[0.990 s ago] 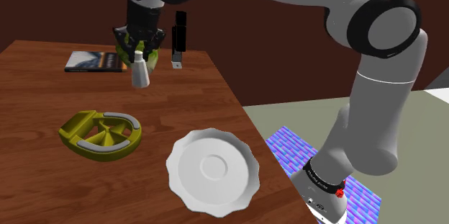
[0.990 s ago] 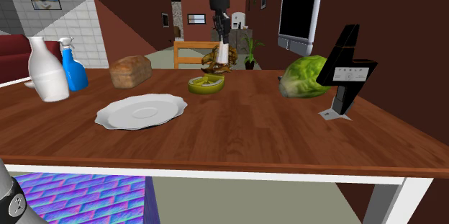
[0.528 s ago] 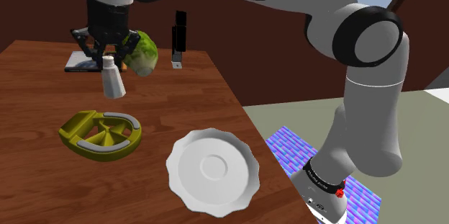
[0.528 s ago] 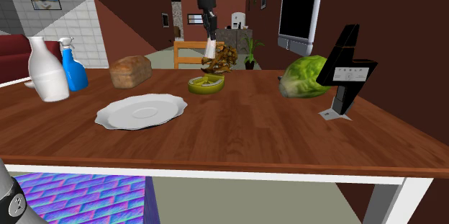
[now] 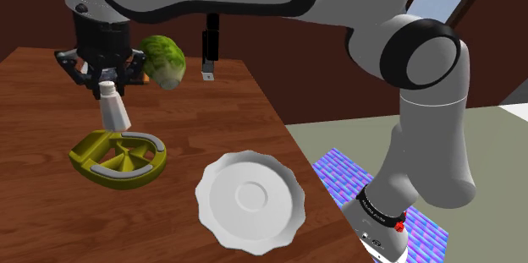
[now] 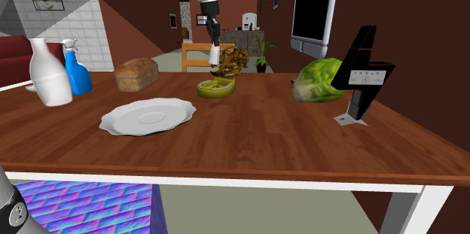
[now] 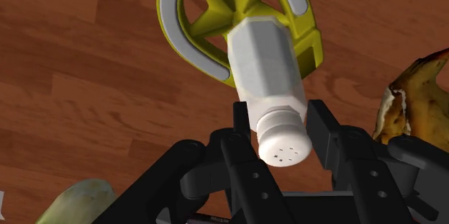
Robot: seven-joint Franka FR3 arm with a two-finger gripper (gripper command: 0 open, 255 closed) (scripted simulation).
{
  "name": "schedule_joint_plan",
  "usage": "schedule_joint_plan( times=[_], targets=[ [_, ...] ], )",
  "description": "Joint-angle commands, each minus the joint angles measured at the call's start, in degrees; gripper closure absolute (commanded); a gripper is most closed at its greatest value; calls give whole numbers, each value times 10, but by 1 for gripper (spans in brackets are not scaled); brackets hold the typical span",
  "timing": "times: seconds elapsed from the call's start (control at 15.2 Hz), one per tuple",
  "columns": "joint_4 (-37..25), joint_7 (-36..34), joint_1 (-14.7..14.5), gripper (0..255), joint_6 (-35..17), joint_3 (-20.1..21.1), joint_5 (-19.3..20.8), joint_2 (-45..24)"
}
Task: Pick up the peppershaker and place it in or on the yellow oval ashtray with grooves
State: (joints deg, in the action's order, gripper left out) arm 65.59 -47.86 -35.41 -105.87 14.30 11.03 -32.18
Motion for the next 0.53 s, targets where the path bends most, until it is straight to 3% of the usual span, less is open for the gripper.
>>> schedule_joint_plan(
  times=[0.0,0.46],
  targets=[
    [23,-2,2,255,-19,0,0,4],
    [78,-7,7,255,-73,-1,2,5]
  ],
)
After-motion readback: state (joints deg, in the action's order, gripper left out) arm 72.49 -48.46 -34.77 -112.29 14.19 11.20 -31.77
